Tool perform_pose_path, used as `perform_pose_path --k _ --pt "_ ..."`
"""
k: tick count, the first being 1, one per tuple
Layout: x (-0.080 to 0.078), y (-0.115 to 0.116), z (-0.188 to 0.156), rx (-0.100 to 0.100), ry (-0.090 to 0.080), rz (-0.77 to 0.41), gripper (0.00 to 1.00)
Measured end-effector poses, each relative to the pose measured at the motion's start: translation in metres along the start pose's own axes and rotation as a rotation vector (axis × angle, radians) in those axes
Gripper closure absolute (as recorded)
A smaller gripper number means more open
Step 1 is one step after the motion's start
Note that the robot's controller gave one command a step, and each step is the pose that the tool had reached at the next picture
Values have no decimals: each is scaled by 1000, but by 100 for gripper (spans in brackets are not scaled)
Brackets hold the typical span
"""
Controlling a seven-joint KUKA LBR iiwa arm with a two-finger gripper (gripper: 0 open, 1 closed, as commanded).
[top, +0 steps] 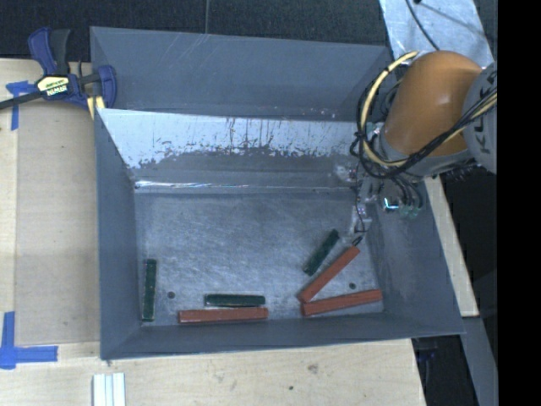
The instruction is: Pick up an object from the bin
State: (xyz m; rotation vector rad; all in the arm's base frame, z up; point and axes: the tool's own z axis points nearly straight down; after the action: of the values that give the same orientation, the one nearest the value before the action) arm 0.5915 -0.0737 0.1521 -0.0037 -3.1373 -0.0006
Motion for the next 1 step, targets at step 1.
perform_pose_path --k 1 --pt "105 -45 84 1 -11 -39 0"
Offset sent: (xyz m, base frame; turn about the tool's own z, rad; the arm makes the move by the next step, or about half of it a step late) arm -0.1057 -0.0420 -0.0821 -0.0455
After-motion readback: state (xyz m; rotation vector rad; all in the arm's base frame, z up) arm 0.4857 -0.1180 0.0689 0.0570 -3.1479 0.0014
